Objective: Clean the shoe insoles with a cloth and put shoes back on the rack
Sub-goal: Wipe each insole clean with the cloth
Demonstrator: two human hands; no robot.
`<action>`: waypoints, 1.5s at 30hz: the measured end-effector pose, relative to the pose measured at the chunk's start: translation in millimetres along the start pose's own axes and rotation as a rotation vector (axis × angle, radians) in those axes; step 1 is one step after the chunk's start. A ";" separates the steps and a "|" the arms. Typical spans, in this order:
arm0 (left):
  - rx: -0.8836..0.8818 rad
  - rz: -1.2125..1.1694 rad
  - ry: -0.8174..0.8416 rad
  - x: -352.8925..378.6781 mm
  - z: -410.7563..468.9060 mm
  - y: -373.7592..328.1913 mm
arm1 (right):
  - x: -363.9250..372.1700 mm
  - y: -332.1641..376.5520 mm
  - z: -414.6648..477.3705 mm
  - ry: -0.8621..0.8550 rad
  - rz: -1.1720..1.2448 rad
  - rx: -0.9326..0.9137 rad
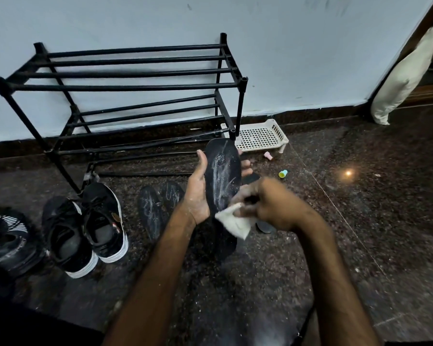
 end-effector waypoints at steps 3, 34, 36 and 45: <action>-0.027 0.038 -0.003 0.6 -2.6 4.1 | -41.2 2.6 0.3 -0.543 -0.030 0.087; 0.169 -0.013 0.035 -4.4 2.9 -30.4 | 1.0 -15.2 -5.1 -0.632 -0.061 0.013; 0.186 -0.020 0.044 -4.3 3.7 -34.2 | 49.5 -14.1 5.8 -0.326 -0.158 -0.033; 0.202 0.002 0.029 -13.4 3.1 -38.8 | 39.3 -55.3 -4.4 -0.323 -0.111 0.177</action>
Point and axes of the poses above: each hand's wrist, its own z-axis towards the middle knuckle, its own x-axis out of the palm, y = z × x, the point moved 5 cm from there along z, towards the middle knuckle, and after that the axes turned 13 degrees about -z, right-handed, at the moved point
